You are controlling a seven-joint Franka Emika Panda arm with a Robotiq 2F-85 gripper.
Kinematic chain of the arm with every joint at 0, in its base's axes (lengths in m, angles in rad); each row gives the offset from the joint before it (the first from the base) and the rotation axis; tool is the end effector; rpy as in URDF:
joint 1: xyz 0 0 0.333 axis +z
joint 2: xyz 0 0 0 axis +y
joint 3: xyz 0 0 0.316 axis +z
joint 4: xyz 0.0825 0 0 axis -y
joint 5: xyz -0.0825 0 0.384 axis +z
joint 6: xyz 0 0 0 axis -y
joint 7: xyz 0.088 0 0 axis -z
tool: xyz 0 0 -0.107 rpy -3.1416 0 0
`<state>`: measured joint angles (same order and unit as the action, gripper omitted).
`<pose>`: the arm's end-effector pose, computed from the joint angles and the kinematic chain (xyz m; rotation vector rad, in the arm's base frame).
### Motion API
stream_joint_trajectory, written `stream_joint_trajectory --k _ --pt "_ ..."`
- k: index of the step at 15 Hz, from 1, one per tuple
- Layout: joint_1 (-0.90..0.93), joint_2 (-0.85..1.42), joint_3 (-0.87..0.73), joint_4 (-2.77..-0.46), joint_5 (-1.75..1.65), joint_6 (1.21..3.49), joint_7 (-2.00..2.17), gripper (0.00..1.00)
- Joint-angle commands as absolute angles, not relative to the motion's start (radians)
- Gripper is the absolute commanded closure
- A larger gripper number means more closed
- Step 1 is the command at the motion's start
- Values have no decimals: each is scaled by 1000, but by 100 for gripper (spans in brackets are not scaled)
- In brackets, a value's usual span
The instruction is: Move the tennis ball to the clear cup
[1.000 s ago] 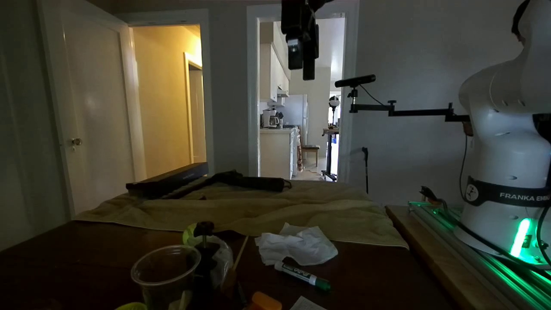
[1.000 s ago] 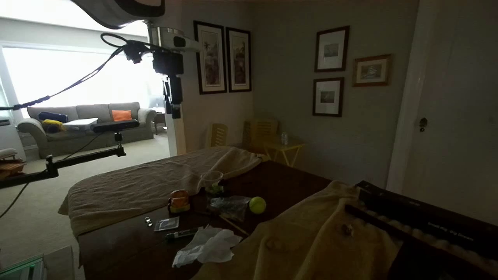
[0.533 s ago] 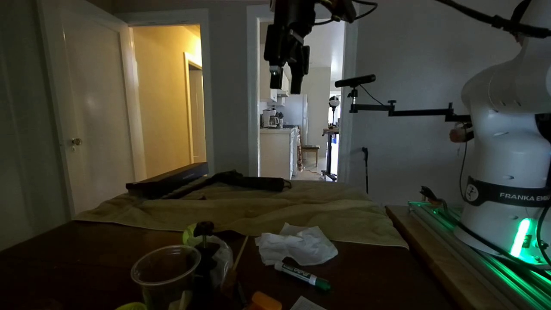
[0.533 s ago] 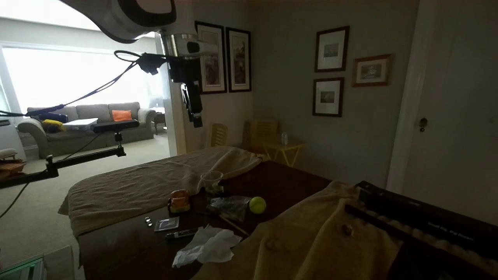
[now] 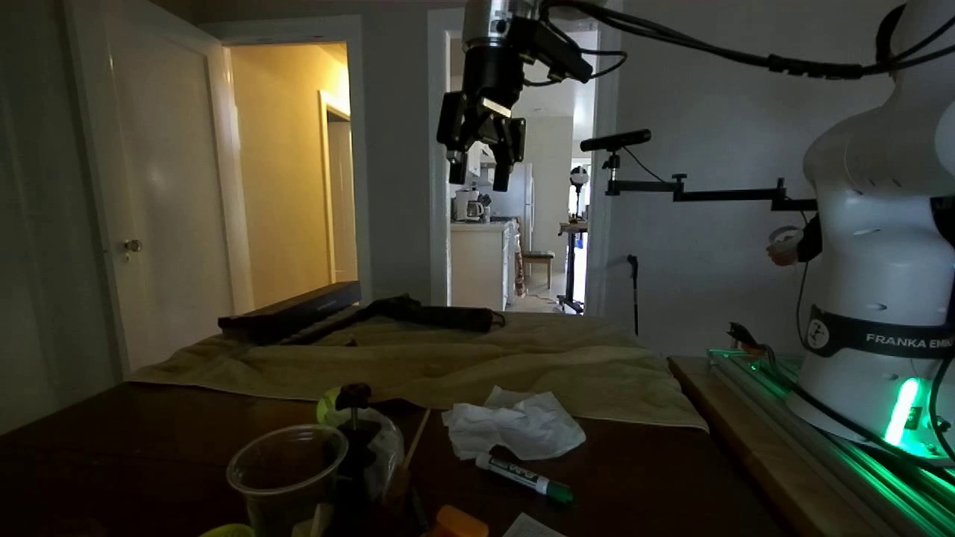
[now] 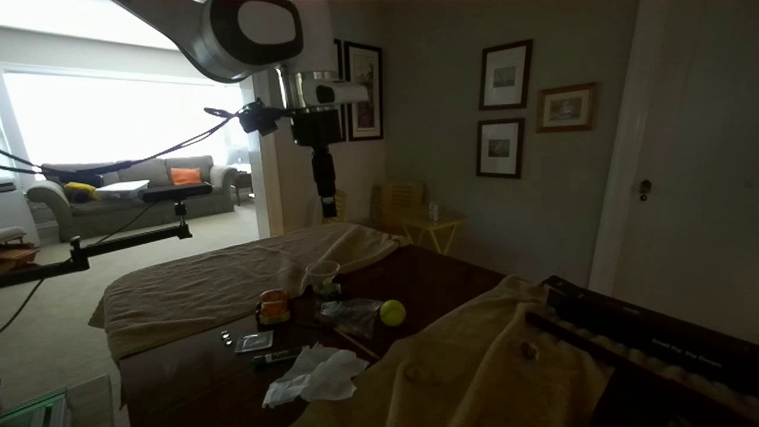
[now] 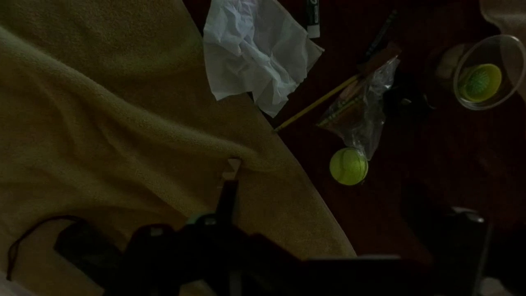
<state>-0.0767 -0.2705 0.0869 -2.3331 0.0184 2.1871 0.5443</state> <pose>0.4732 0.0068 0.4552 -2.9945 0.8377 -0.1884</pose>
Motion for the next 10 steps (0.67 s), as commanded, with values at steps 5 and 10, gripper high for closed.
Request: stream_joint_trajectory --k 5,10 --pt "-66 -196 51 -2307 87 2201 555 0" --pt "-71 -173 48 -2288 90 2235 578 0"
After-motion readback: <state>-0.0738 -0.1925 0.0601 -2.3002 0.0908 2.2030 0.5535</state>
